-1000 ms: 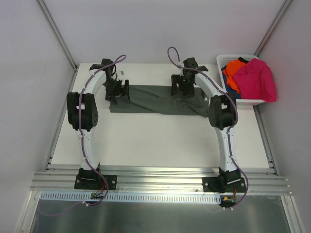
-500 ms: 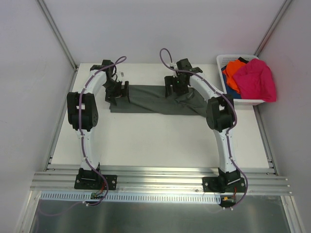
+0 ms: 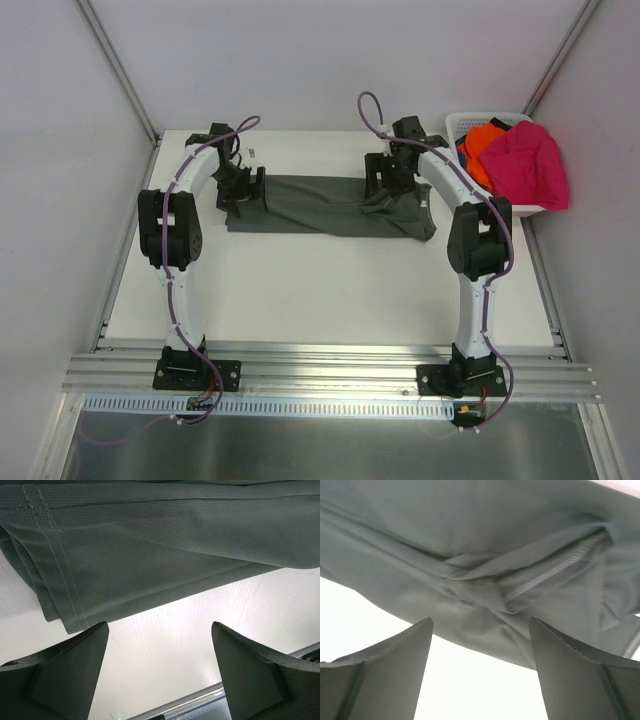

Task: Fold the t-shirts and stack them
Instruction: Fold the tshirt

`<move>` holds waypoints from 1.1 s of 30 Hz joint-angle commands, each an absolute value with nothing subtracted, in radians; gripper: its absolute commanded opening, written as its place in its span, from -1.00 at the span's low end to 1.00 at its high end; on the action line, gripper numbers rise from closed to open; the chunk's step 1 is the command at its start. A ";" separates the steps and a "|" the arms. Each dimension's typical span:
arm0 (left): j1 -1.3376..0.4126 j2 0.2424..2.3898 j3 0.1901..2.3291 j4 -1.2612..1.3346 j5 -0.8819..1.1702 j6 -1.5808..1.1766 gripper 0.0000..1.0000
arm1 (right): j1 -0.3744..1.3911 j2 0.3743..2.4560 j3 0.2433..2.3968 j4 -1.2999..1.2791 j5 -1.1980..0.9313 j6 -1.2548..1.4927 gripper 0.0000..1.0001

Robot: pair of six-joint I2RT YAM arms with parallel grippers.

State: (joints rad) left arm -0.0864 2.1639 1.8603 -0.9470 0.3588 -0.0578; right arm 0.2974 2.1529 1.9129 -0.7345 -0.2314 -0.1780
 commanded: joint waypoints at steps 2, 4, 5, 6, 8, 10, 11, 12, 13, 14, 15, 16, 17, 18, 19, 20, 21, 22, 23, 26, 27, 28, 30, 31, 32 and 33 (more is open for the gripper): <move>-0.097 2.125 1.881 -0.962 0.376 -0.055 0.70 | 0.284 2.118 1.951 -0.750 -0.206 -0.202 0.63; -0.097 2.123 1.882 -0.960 0.374 -0.058 0.70 | 0.285 2.118 1.938 -0.753 -0.210 -0.204 0.62; -0.097 2.123 1.882 -0.962 0.374 -0.058 0.70 | 0.285 2.120 1.913 -0.752 -0.210 -0.203 0.61; -0.097 2.122 1.881 -0.962 0.374 -0.060 0.69 | 0.284 2.120 1.904 -0.750 -0.210 -0.202 0.59; -0.097 2.118 1.879 -0.962 0.373 -0.061 0.70 | 0.284 2.125 1.884 -0.746 -0.212 -0.212 0.52; -0.097 2.111 1.875 -0.960 0.371 -0.060 0.70 | 0.281 2.137 1.884 -0.744 -0.206 -0.225 0.46; -0.097 2.109 1.873 -0.960 0.371 -0.060 0.70 | 0.278 2.152 1.887 -0.744 -0.203 -0.229 0.40; -0.097 2.106 1.871 -0.962 0.373 -0.061 0.70 | 0.269 2.158 1.896 -0.744 -0.201 -0.230 0.33; -0.097 2.105 1.870 -0.960 0.371 -0.061 0.70 | 0.264 2.166 1.901 -0.744 -0.199 -0.230 0.22; -0.097 2.103 1.870 -0.962 0.373 -0.060 0.70 | 0.258 2.178 1.904 -0.745 -0.198 -0.233 0.20; -0.097 2.102 1.871 -0.960 0.371 -0.060 0.70 | 0.250 2.183 1.907 -0.746 -0.196 -0.236 0.18; -0.097 2.103 1.871 -0.960 0.373 -0.060 0.70 | 0.245 2.187 1.907 -0.749 -0.193 -0.239 0.16; -0.097 2.103 1.871 -0.960 0.373 -0.060 0.70 | 0.242 2.189 1.905 -0.749 -0.193 -0.247 0.16; -0.097 2.103 1.873 -0.960 0.371 -0.061 0.70 | 0.242 2.195 1.905 -0.749 -0.193 -0.248 0.16; -0.097 2.105 1.875 -0.960 0.374 -0.061 0.70 | 0.241 2.195 1.905 -0.749 -0.192 -0.249 0.17; -0.097 2.105 1.875 -0.962 0.373 -0.061 0.70 | 0.239 2.197 1.905 -0.747 -0.195 -0.250 0.18; -0.097 2.106 1.878 -0.960 0.373 -0.061 0.70 | 0.238 2.203 1.907 -0.747 -0.195 -0.252 0.18; -0.097 2.108 1.879 -0.962 0.371 -0.061 0.70 | 0.238 2.207 1.910 -0.747 -0.195 -0.253 0.18; -0.097 2.108 1.882 -0.962 0.371 -0.061 0.70 | 0.235 2.212 1.913 -0.747 -0.195 -0.253 0.18; -0.097 2.112 1.887 -0.960 0.364 -0.060 0.70 | 0.236 2.230 1.936 -0.750 -0.205 -0.253 0.14; -0.097 2.112 1.888 -0.962 0.364 -0.060 0.70 | 0.235 2.233 1.942 -0.752 -0.213 -0.253 0.08; -0.097 2.111 1.888 -0.960 0.362 -0.058 0.70 | 0.235 2.238 1.947 -0.750 -0.219 -0.250 0.04; -0.097 2.112 1.888 -0.960 0.364 -0.058 0.70 | 0.238 2.241 1.950 -0.750 -0.233 -0.247 -0.02; -0.097 2.111 1.888 -0.960 0.362 -0.058 0.70 | 0.238 2.243 1.948 -0.750 -0.236 -0.245 -0.04; -0.097 2.112 1.888 -0.960 0.361 -0.058 0.70 | 0.239 2.244 1.944 -0.750 -0.242 -0.244 -0.06; -0.097 2.111 1.890 -0.962 0.359 -0.058 0.70 | 0.242 2.244 1.941 -0.750 -0.248 -0.244 -0.07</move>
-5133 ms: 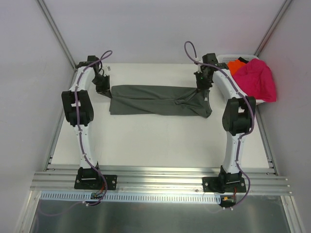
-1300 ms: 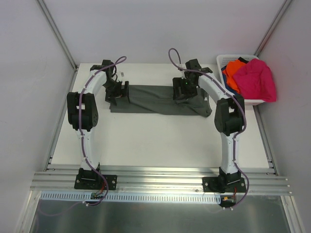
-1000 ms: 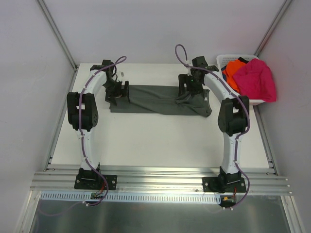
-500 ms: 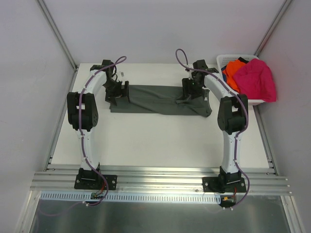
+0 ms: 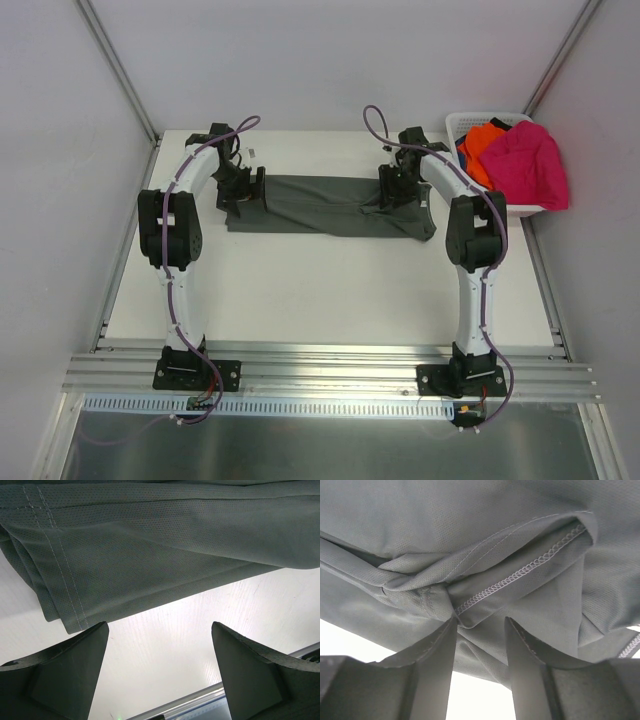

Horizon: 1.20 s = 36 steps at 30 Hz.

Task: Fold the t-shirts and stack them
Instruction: Fold the tshirt

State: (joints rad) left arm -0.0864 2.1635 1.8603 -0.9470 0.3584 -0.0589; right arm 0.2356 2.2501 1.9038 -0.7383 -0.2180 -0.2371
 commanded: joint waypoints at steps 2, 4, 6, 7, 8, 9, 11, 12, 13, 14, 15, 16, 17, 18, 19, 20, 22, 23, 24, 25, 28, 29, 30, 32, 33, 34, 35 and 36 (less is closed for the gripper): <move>-0.098 2.112 1.891 -0.960 0.359 -0.058 0.70 | 0.244 2.246 1.937 -0.750 -0.253 -0.244 -0.10; -0.098 2.111 1.891 -0.962 0.356 -0.058 0.70 | 0.244 2.249 1.936 -0.747 -0.258 -0.244 -0.17; -0.100 2.109 1.891 -0.962 0.354 -0.057 0.70 | 0.244 2.255 1.944 -0.744 -0.261 -0.244 -0.25; -0.100 2.109 1.890 -0.960 0.354 -0.057 0.69 | 0.244 2.258 1.948 -0.744 -0.262 -0.244 -0.28; -0.100 2.108 1.890 -0.962 0.356 -0.057 0.69 | 0.245 2.263 1.951 -0.745 -0.267 -0.247 -0.36; -0.100 2.108 1.890 -0.960 0.356 -0.057 0.70 | 0.245 2.264 1.959 -0.742 -0.265 -0.247 -0.38; -0.100 2.109 1.890 -0.962 0.354 -0.057 0.70 | 0.248 2.267 1.965 -0.744 -0.271 -0.247 -0.42; -0.100 2.109 1.890 -0.960 0.354 -0.057 0.70 | 0.249 2.270 1.967 -0.744 -0.270 -0.247 -0.44; -0.100 2.109 1.890 -0.960 0.356 -0.057 0.70 | 0.250 2.270 1.968 -0.742 -0.270 -0.247 -0.45; -0.100 2.108 1.891 -0.960 0.356 -0.055 0.70 | 0.252 2.270 1.970 -0.744 -0.273 -0.247 -0.46; -0.100 2.108 1.891 -0.960 0.354 -0.055 0.70 | 0.252 2.267 1.968 -0.744 -0.273 -0.247 -0.49; -0.100 2.108 1.891 -0.960 0.354 -0.055 0.70 | 0.253 2.269 1.967 -0.744 -0.276 -0.247 -0.49; -0.100 2.108 1.891 -0.960 0.351 -0.055 0.70 | 0.253 2.269 1.965 -0.742 -0.282 -0.247 -0.53; -0.100 2.106 1.890 -0.960 0.354 -0.055 0.70 | 0.255 2.269 1.965 -0.744 -0.282 -0.247 -0.59; -0.100 2.108 1.890 -0.960 0.354 -0.055 0.69 | 0.256 2.267 1.965 -0.744 -0.284 -0.247 -0.60; -0.100 2.108 1.890 -0.960 0.354 -0.058 0.70 | 0.258 2.266 1.965 -0.744 -0.287 -0.245 -0.59; -0.100 2.106 1.890 -0.962 0.353 -0.057 0.70 | 0.259 2.264 1.965 -0.744 -0.288 -0.244 -0.58; -0.100 2.108 1.890 -0.960 0.354 -0.058 0.70 | 0.261 2.263 1.964 -0.742 -0.288 -0.242 -0.57; -0.100 2.108 1.890 -0.960 0.353 -0.057 0.69 | 0.261 2.264 1.963 -0.742 -0.287 -0.242 -0.52; -0.100 2.108 1.890 -0.960 0.354 -0.057 0.70 | 0.261 2.264 1.963 -0.741 -0.284 -0.241 -0.50; -0.101 2.106 1.890 -0.960 0.353 -0.057 0.70 | 0.265 2.269 1.968 -0.741 -0.275 -0.238 -0.30; -0.101 2.106 1.890 -0.962 0.353 -0.057 0.70 | 0.264 2.270 1.968 -0.739 -0.276 -0.238 -0.26; -0.101 2.108 1.890 -0.962 0.354 -0.057 0.70 | 0.264 2.272 1.970 -0.739 -0.281 -0.238 -0.25; -0.101 2.106 1.890 -0.960 0.354 -0.057 0.70 | 0.267 2.272 1.970 -0.739 -0.290 -0.239 -0.34; -0.101 2.106 1.890 -0.960 0.354 -0.057 0.70 | 0.265 2.272 1.971 -0.741 -0.294 -0.239 -0.45; -0.101 2.108 1.891 -0.960 0.354 -0.055 0.70 | 0.265 2.272 1.971 -0.739 -0.298 -0.241 -0.52; -0.101 2.105 1.891 -0.960 0.353 -0.055 0.70 | 0.265 2.272 1.973 -0.739 -0.299 -0.241 -0.62; -0.101 2.105 1.891 -0.962 0.351 -0.055 0.70 | 0.265 2.270 1.974 -0.738 -0.301 -0.241 -0.69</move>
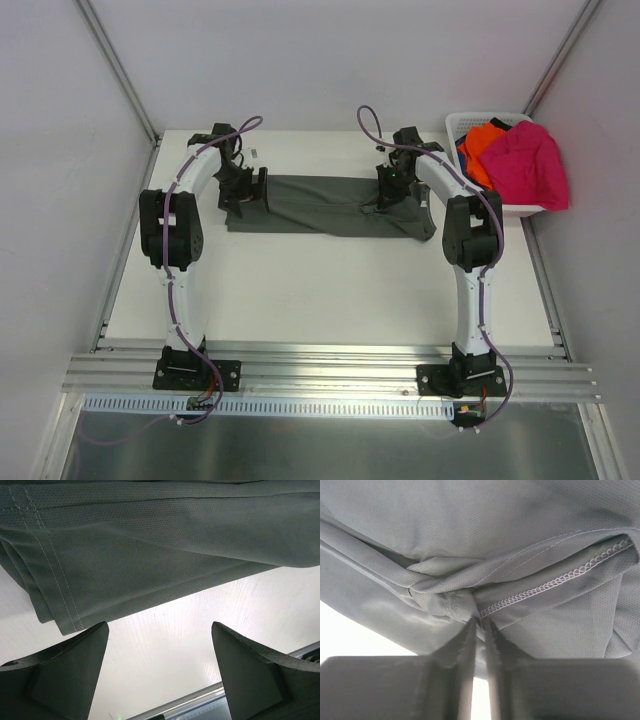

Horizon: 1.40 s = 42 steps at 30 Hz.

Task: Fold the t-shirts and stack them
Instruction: Fold the tshirt

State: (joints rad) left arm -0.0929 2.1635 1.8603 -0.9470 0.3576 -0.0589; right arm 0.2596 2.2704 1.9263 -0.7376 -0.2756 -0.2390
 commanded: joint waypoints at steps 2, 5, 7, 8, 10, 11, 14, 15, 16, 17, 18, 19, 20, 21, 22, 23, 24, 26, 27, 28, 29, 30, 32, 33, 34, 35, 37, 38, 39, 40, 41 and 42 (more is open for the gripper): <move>-0.101 2.108 1.893 -0.960 0.350 -0.055 0.70 | 0.265 2.270 1.977 -0.739 -0.299 -0.244 -0.92; -0.101 2.106 1.893 -0.960 0.351 -0.055 0.70 | 0.265 2.269 1.989 -0.741 -0.295 -0.245 -0.99; -0.101 2.106 1.893 -0.960 0.351 -0.055 0.70 | 0.265 2.267 2.003 -0.739 -0.288 -0.252 -0.99; -0.101 2.108 1.891 -0.962 0.350 -0.055 0.70 | 0.267 2.267 2.028 -0.739 -0.282 -0.255 -0.99; -0.101 2.105 1.890 -0.960 0.350 -0.055 0.70 | 0.267 2.270 2.063 -0.735 -0.273 -0.262 -0.99; -0.101 2.106 1.888 -0.960 0.351 -0.055 0.70 | 0.268 2.276 2.081 -0.736 -0.270 -0.264 -0.99; -0.103 2.108 1.888 -0.960 0.356 -0.055 0.69 | 0.273 2.302 2.149 -0.732 -0.267 -0.264 -0.99; -0.104 2.109 1.890 -0.960 0.356 -0.055 0.70 | 0.272 2.307 2.167 -0.730 -0.265 -0.264 -0.99; -0.104 2.108 1.890 -0.960 0.357 -0.057 0.70 | 0.278 2.312 2.172 -0.730 -0.268 -0.264 -0.99; -0.106 2.106 1.890 -0.960 0.357 -0.055 0.69 | 0.279 2.318 2.174 -0.727 -0.271 -0.264 -0.99; -0.106 2.106 1.890 -0.960 0.357 -0.054 0.69 | 0.285 2.328 2.175 -0.729 -0.275 -0.264 -0.98; -0.106 2.103 1.887 -0.960 0.357 -0.054 0.70 | 0.293 2.335 2.174 -0.730 -0.279 -0.262 -0.98; -0.107 2.102 1.884 -0.960 0.357 -0.055 0.69 | 0.299 2.341 2.172 -0.730 -0.282 -0.259 -0.98; -0.107 2.099 1.881 -0.962 0.356 -0.054 0.70 | 0.304 2.353 2.174 -0.732 -0.287 -0.258 -0.98; -0.107 2.091 1.873 -0.962 0.354 -0.054 0.70 | 0.308 2.359 2.172 -0.732 -0.294 -0.256 -0.98; -0.107 2.088 1.871 -0.960 0.353 -0.052 0.70 | 0.319 2.364 2.174 -0.732 -0.296 -0.253 -0.97; -0.107 2.086 1.867 -0.962 0.351 -0.054 0.69 | 0.325 2.370 2.174 -0.732 -0.299 -0.253 -0.95; -0.107 2.077 1.859 -0.960 0.345 -0.051 0.70 | 0.342 2.384 2.175 -0.729 -0.301 -0.252 -0.84; -0.107 2.072 1.855 -0.962 0.344 -0.051 0.70 | 0.347 2.388 2.178 -0.729 -0.298 -0.252 -0.78; -0.107 2.071 1.853 -0.960 0.341 -0.051 0.70 | 0.354 2.396 2.183 -0.729 -0.285 -0.252 -0.64; -0.107 2.069 1.852 -0.960 0.339 -0.051 0.70 | 0.357 2.396 2.187 -0.729 -0.272 -0.249 -0.27; -0.107 2.065 1.850 -0.960 0.339 -0.049 0.69 | 0.359 2.395 2.187 -0.729 -0.258 -0.245 -0.08; -0.107 2.057 1.847 -0.960 0.337 -0.048 0.70 | 0.359 2.369 2.180 -0.732 -0.230 -0.245 0.26; -0.107 2.054 1.845 -0.962 0.339 -0.048 0.70 | 0.357 2.352 2.172 -0.732 -0.229 -0.252 0.30; -0.107 2.048 1.841 -0.962 0.341 -0.048 0.70 | 0.351 2.336 2.161 -0.732 -0.224 -0.259 0.32; -0.107 2.045 1.839 -0.960 0.345 -0.049 0.70 | 0.347 2.298 2.134 -0.730 -0.221 -0.256 0.35; -0.107 2.037 1.832 -0.962 0.353 -0.052 0.70 | 0.327 2.260 2.106 -0.729 -0.221 -0.252 0.39; -0.107 2.034 1.832 -0.960 0.356 -0.051 0.69 | 0.319 2.219 2.089 -0.726 -0.221 -0.252 0.43; -0.107 2.034 1.830 -0.960 0.359 -0.054 0.69 | 0.315 2.201 2.065 -0.727 -0.219 -0.255 0.45; -0.107 2.036 1.832 -0.962 0.362 -0.055 0.69 | 0.302 2.182 2.050 -0.726 -0.210 -0.256 0.46; -0.107 2.036 1.832 -0.960 0.364 -0.055 0.69 | 0.296 2.163 2.037 -0.723 -0.206 -0.256 0.51; -0.107 2.037 1.832 -0.960 0.365 -0.054 0.69 | 0.288 2.131 2.013 -0.721 -0.206 -0.256 0.54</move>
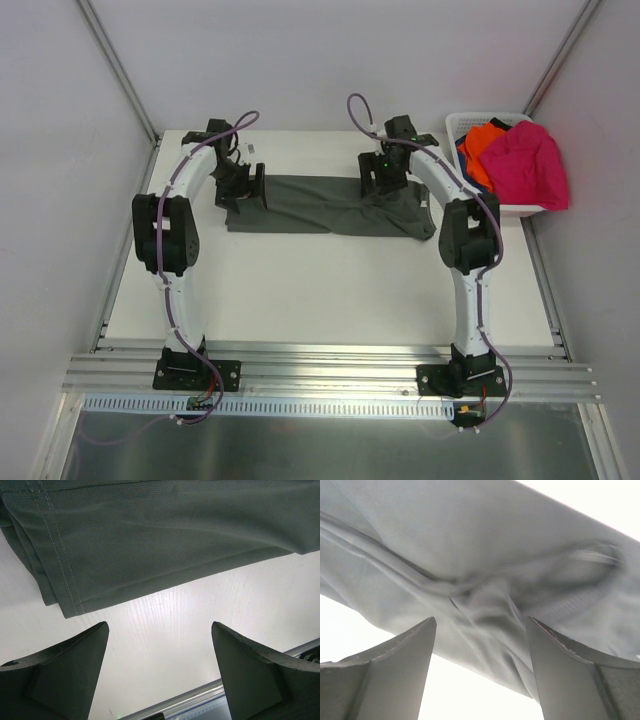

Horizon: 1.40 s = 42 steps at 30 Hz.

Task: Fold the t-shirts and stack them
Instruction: Fold the tshirt

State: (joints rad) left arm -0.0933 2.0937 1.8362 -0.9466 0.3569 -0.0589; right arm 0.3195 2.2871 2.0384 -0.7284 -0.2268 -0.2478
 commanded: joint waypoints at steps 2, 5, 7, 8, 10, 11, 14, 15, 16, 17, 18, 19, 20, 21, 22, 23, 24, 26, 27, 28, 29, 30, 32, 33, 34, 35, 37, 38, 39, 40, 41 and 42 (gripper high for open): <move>-0.107 2.042 1.825 -0.960 0.374 -0.054 0.69 | 0.273 2.103 1.988 -0.719 -0.204 -0.253 0.54; -0.107 2.060 1.816 -0.962 0.380 -0.054 0.68 | 0.258 2.063 1.930 -0.727 -0.218 -0.252 0.53; -0.107 2.080 1.822 -0.962 0.380 -0.049 0.68 | 0.253 2.054 1.890 -0.729 -0.247 -0.247 0.52; -0.107 2.088 1.827 -0.963 0.377 -0.048 0.68 | 0.252 2.052 1.878 -0.732 -0.256 -0.241 0.52; -0.107 2.111 1.845 -0.962 0.377 -0.046 0.68 | 0.245 2.066 1.847 -0.732 -0.288 -0.218 0.51; -0.107 2.120 1.851 -0.963 0.374 -0.046 0.68 | 0.244 2.074 1.842 -0.733 -0.297 -0.212 0.52; -0.107 2.144 1.867 -0.962 0.373 -0.041 0.68 | 0.241 2.111 1.835 -0.733 -0.308 -0.187 0.52; -0.107 2.157 1.870 -0.962 0.371 -0.040 0.68 | 0.235 2.120 1.838 -0.733 -0.322 -0.173 0.53; -0.109 2.163 1.870 -0.963 0.370 -0.040 0.68 | 0.235 2.131 1.841 -0.733 -0.324 -0.170 0.53; -0.110 2.167 1.870 -0.962 0.370 -0.040 0.68 | 0.232 2.152 1.850 -0.733 -0.327 -0.167 0.53; -0.113 2.175 1.867 -0.963 0.367 -0.037 0.68 | 0.229 2.161 1.855 -0.736 -0.333 -0.164 0.53; -0.118 2.178 1.864 -0.962 0.365 -0.038 0.68 | 0.226 2.174 1.861 -0.735 -0.334 -0.161 0.53; -0.121 2.186 1.859 -0.962 0.370 -0.037 0.68 | 0.216 2.192 1.870 -0.736 -0.334 -0.160 0.53; -0.121 2.190 1.858 -0.962 0.373 -0.037 0.69 | 0.213 2.203 1.874 -0.738 -0.333 -0.160 0.53; -0.123 2.195 1.858 -0.962 0.374 -0.040 0.68 | 0.209 2.209 1.879 -0.739 -0.331 -0.160 0.53; -0.123 2.203 1.858 -0.960 0.376 -0.038 0.68 | 0.203 2.217 1.879 -0.742 -0.330 -0.161 0.53; -0.123 2.216 1.864 -0.962 0.376 -0.040 0.68 | 0.192 2.227 1.881 -0.745 -0.325 -0.163 0.53; -0.123 2.230 1.873 -0.962 0.373 -0.040 0.68 | 0.181 2.230 1.875 -0.753 -0.318 -0.169 0.53; -0.123 2.246 1.884 -0.962 0.371 -0.040 0.68 | 0.169 2.232 1.870 -0.753 -0.316 -0.169 0.53; -0.123 2.249 1.887 -0.962 0.370 -0.041 0.68 | 0.163 2.233 1.862 -0.755 -0.319 -0.170 0.53; -0.123 2.255 1.890 -0.962 0.365 -0.040 0.69 | 0.158 2.233 1.859 -0.755 -0.316 -0.173 0.53; -0.121 2.266 1.894 -0.962 0.362 -0.043 0.68 | 0.149 2.238 1.858 -0.755 -0.311 -0.173 0.53; -0.118 2.267 1.884 -0.963 0.354 -0.044 0.69 | 0.138 2.246 1.861 -0.755 -0.310 -0.173 0.53; -0.117 2.263 1.876 -0.965 0.354 -0.046 0.69 | 0.135 2.252 1.867 -0.756 -0.310 -0.173 0.54; -0.114 2.261 1.867 -0.966 0.354 -0.046 0.69 | 0.132 2.261 1.877 -0.758 -0.305 -0.175 0.53; -0.110 2.255 1.856 -0.968 0.353 -0.051 0.69 | 0.133 2.267 1.884 -0.759 -0.305 -0.175 0.54; -0.094 2.243 1.829 -0.966 0.351 -0.054 0.68 | 0.129 2.289 1.897 -0.759 -0.304 -0.175 0.54; -0.087 2.235 1.821 -0.966 0.344 -0.051 0.68 | 0.127 2.293 1.911 -0.758 -0.302 -0.176 0.54; -0.083 2.232 1.809 -0.968 0.338 -0.048 0.68 | 0.124 2.298 1.917 -0.761 -0.296 -0.176 0.54; -0.075 2.232 1.804 -0.966 0.331 -0.046 0.68 | 0.123 2.304 1.925 -0.759 -0.298 -0.175 0.54; -0.072 2.227 1.799 -0.966 0.330 -0.043 0.68 | 0.124 2.313 1.934 -0.761 -0.302 -0.175 0.54; -0.071 2.227 1.796 -0.968 0.325 -0.040 0.68 | 0.123 2.316 1.940 -0.761 -0.304 -0.175 0.54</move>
State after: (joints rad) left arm -0.0952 2.2539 1.8271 -0.9463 0.3595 -0.0574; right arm 0.1352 2.2868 1.8992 -0.7460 -0.3126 -0.1749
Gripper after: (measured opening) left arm 0.842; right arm 0.770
